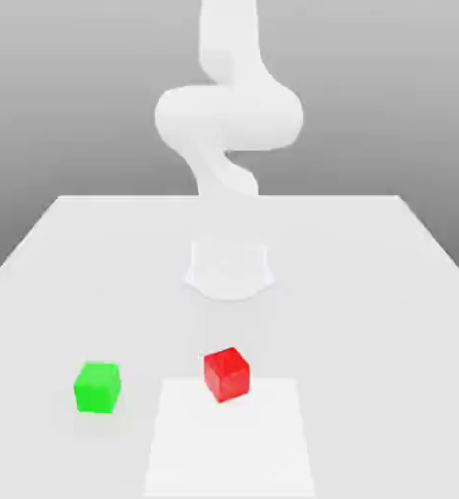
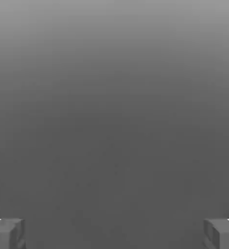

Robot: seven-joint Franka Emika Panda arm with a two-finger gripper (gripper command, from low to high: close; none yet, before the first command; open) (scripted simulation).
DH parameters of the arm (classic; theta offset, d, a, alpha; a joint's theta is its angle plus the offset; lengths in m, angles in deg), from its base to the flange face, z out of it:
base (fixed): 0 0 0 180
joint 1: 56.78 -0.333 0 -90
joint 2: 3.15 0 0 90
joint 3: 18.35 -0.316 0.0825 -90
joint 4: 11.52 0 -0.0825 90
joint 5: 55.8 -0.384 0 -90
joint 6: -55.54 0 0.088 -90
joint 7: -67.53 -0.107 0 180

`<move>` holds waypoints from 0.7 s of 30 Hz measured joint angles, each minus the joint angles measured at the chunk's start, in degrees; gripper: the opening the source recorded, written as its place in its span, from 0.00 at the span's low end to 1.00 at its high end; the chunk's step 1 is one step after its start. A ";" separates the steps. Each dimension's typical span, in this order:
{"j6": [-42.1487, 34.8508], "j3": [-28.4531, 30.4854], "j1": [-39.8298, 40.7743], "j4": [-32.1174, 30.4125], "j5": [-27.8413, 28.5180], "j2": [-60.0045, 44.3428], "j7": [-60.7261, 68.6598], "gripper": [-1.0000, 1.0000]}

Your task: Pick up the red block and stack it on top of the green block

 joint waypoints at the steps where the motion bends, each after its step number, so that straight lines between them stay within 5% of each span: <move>1: 1.37 0.03 -0.24 -1.88 0.46 -1.63 0.97 0.50; 16: 23.51 5.68 -3.86 -31.03 2.87 -28.41 20.34 0.50; 21: 36.25 4.97 -4.06 -33.00 -1.49 -44.40 26.55 0.50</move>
